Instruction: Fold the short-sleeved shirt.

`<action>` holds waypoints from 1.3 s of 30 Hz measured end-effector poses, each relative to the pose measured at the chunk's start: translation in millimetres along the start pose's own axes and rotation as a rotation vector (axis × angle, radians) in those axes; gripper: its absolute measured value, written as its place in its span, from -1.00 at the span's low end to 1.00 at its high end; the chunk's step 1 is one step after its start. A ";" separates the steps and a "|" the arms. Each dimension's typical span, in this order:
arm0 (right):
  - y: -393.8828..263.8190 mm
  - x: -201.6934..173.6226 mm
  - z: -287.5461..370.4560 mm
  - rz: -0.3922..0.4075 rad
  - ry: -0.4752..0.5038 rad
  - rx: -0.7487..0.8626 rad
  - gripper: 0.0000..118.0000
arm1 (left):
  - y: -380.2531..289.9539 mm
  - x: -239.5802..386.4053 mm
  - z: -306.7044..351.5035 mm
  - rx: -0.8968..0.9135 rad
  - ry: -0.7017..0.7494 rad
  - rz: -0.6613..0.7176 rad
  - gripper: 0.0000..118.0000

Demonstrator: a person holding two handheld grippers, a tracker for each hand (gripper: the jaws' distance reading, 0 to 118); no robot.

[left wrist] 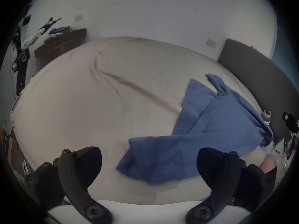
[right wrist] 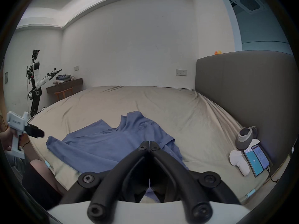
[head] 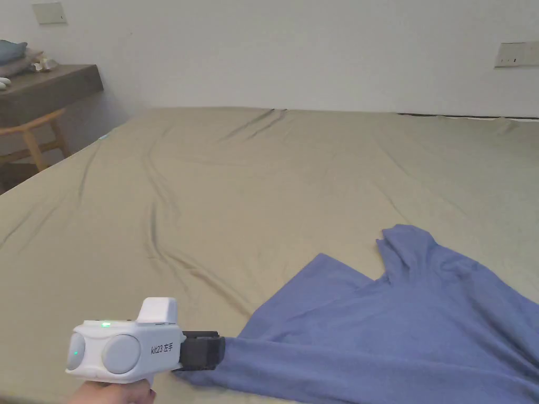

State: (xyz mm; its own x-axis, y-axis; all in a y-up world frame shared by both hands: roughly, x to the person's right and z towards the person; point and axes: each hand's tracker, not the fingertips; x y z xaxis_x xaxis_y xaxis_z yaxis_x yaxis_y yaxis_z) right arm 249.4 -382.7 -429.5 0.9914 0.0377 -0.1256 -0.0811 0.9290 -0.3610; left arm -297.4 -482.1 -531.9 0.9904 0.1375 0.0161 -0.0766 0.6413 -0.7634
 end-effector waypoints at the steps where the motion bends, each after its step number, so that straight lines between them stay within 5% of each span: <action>1: 0.4 -3.3 -3.0 0.004 0.007 -0.005 -1.00 | 1.9 -0.8 -10.2 -0.004 0.020 -0.004 0.81; 3: 1.6 -7.3 -4.8 0.012 0.020 -0.010 -1.00 | 2.1 -4.2 -22.3 -0.017 0.050 0.002 0.53; 4: 2.3 -8.8 -4.4 0.022 0.024 -0.013 -1.00 | 2.3 -7.9 -26.0 -0.020 0.044 0.018 0.18; 5: 2.9 -9.6 -4.3 0.032 0.028 -0.016 -1.00 | 1.7 -11.1 -27.1 -0.024 0.026 0.047 -0.62; 6: 1.6 -10.4 -11.0 0.039 0.032 -0.021 -1.00 | -0.6 -12.5 -26.4 -0.037 -0.023 0.086 -0.90; 13: 7.7 -6.9 -49.3 0.057 0.062 -0.074 -1.00 | -17.1 -5.9 2.7 0.028 -0.051 -0.003 -0.91; 19: 38.7 -1.1 -166.4 0.137 0.085 -0.179 -0.93 | -14.0 3.5 41.0 0.124 -0.117 0.026 -0.91; 23: 57.3 6.0 -284.4 0.149 0.107 -0.279 0.47 | -16.5 5.6 41.0 0.108 -0.154 0.027 -0.91; 25: 60.8 4.3 -336.9 0.172 0.090 -0.322 0.71 | -18.5 5.3 37.6 0.095 -0.153 0.023 -0.91; 31: 41.6 1.6 -434.9 0.166 0.037 -0.491 0.68 | -18.7 4.5 31.3 0.075 -0.134 -0.002 -0.91; 33: 28.7 2.4 -442.0 0.165 0.035 -0.539 0.37 | -18.3 4.6 33.4 0.096 -0.147 -0.013 -0.91; 34: 21.2 5.7 -439.0 0.109 0.128 -0.589 0.32 | -17.4 4.6 34.5 0.102 -0.162 -0.012 -0.91; 35: 26.5 7.7 -425.4 0.021 0.086 -0.463 -0.03 | -16.1 5.1 35.3 0.102 -0.166 -0.008 -0.91; 37: 27.5 7.4 -412.6 0.000 0.082 -0.464 -0.95 | -15.3 5.7 36.4 0.103 -0.167 -0.002 -0.91; 39: 32.4 9.0 -381.3 0.034 0.092 -0.453 -0.95 | -14.6 7.4 39.4 0.110 -0.155 -0.009 -0.91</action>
State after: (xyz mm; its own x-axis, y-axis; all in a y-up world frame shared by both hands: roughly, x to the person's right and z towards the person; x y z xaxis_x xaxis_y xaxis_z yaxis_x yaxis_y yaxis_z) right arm 216.5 -492.6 -794.7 0.9757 0.0136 -0.2185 -0.1706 0.6729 -0.7198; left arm -293.4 -460.7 -495.2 0.9620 0.2411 0.1282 -0.0889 0.7205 -0.6877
